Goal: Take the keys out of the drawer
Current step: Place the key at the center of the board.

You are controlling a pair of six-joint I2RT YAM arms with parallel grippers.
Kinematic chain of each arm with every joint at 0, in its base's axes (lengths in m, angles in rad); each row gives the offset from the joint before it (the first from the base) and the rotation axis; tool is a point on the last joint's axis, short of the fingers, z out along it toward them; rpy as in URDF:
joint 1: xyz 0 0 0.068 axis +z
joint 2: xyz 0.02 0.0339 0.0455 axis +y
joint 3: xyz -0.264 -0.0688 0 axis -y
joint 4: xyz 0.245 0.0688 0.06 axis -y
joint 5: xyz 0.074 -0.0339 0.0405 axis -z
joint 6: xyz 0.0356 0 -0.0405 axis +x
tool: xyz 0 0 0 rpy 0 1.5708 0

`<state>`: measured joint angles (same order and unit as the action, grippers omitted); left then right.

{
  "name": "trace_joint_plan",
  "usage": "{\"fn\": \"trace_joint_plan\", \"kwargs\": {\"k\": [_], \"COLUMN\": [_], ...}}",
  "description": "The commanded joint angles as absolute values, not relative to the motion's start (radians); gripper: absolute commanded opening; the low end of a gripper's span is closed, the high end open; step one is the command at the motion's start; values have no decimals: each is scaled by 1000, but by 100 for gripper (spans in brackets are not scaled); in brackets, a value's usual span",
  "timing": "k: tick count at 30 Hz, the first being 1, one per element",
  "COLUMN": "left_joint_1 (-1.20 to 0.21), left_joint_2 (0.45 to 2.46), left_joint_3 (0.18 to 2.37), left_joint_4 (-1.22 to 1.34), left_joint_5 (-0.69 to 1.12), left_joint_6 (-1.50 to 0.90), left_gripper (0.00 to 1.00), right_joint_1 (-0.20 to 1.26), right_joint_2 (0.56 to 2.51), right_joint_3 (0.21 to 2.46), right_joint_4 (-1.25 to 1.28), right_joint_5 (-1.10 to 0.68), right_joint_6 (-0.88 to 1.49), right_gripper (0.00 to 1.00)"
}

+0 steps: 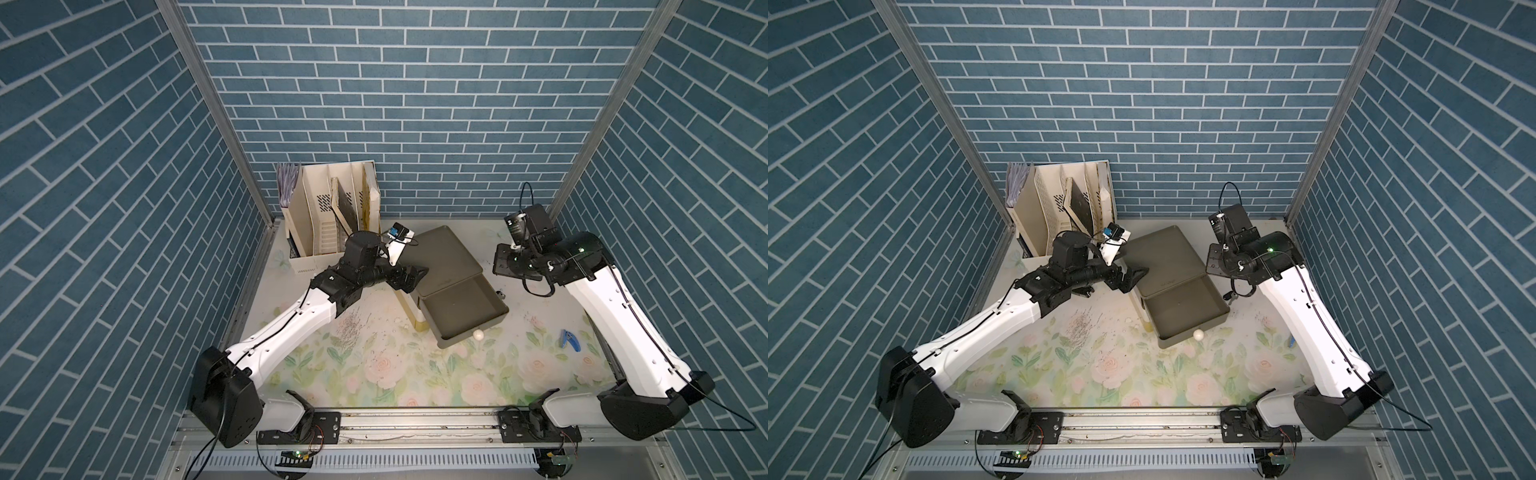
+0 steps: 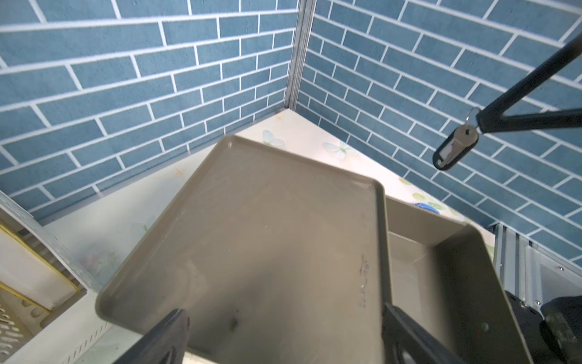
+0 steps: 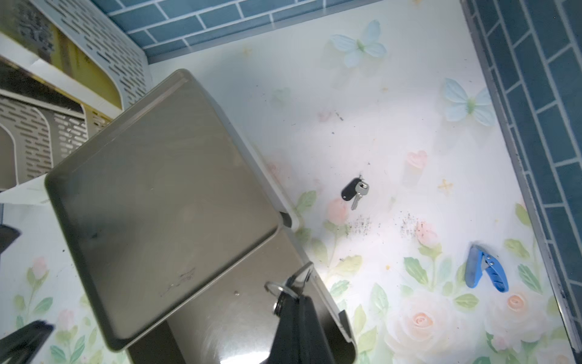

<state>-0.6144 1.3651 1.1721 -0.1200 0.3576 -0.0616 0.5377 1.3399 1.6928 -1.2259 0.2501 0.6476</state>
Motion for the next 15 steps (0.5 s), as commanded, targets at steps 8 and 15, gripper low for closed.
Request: {"fn": "trace_joint_plan", "kwargs": {"k": [8, 15], "left_joint_1": [-626, -660], "left_joint_2": [1429, 1428], "left_joint_3": [1340, 1288], "left_joint_4": [-259, -224], "left_joint_5": [367, 354], "left_joint_6": [-206, -239], "left_gripper": [100, 100], "right_joint_1": [320, 127], "right_joint_2": [1175, 1129], "right_joint_3": [1316, 1076], "right_joint_4": [-953, -746], "right_joint_5": [217, 44], "right_joint_6": [550, 434], "right_gripper": [0, 0]}}
